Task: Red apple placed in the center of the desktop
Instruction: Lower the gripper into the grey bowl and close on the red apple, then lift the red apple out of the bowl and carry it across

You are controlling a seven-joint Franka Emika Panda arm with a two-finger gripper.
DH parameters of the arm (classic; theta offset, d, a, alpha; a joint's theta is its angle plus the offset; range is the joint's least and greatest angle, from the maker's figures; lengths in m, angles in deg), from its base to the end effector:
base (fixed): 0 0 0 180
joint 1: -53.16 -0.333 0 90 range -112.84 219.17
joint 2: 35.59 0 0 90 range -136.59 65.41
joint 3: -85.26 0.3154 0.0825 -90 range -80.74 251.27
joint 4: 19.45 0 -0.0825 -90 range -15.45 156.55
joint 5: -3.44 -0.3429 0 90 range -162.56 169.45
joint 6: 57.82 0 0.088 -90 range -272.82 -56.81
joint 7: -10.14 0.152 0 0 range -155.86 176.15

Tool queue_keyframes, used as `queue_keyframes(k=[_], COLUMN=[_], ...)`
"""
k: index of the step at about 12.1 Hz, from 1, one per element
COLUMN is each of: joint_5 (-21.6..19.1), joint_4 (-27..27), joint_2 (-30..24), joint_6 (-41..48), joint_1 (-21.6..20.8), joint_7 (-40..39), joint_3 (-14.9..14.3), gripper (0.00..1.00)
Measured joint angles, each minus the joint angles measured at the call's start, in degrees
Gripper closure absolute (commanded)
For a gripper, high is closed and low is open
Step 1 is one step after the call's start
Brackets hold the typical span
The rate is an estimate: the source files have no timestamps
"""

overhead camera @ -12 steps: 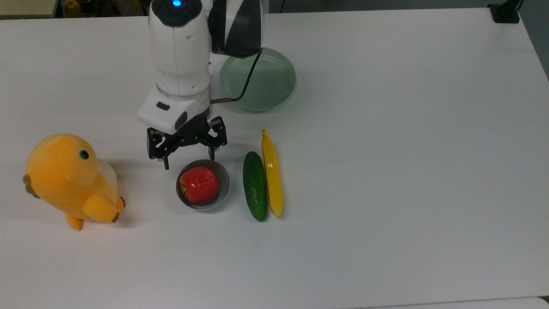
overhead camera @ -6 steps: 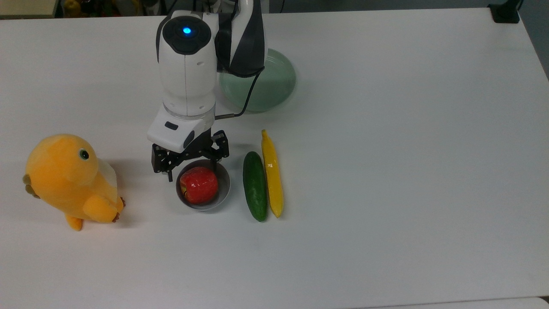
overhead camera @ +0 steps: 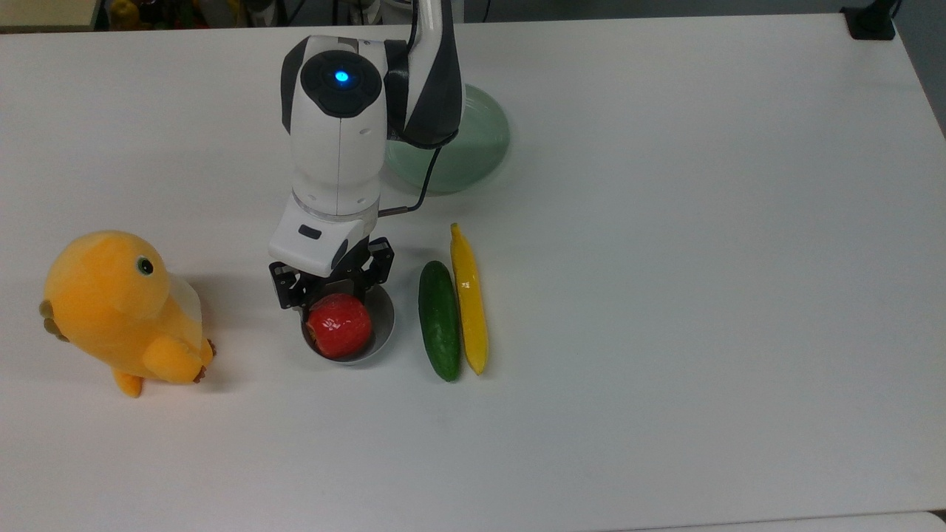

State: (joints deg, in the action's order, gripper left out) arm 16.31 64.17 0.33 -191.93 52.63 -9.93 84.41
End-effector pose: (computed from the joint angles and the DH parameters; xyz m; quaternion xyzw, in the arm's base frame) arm 0.7148 -0.0128 0.3189 0.9587 0.2370 0.1073 0.1146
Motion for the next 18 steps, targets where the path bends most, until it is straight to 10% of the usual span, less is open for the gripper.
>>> queue_keyframes(k=[18], joint_5=[0.0], joint_4=[1.6], joint_2=[-6.1], joint_6=[0.0], joint_1=[2.3], joint_7=[-1.1], joint_3=[1.9], gripper=[0.70])
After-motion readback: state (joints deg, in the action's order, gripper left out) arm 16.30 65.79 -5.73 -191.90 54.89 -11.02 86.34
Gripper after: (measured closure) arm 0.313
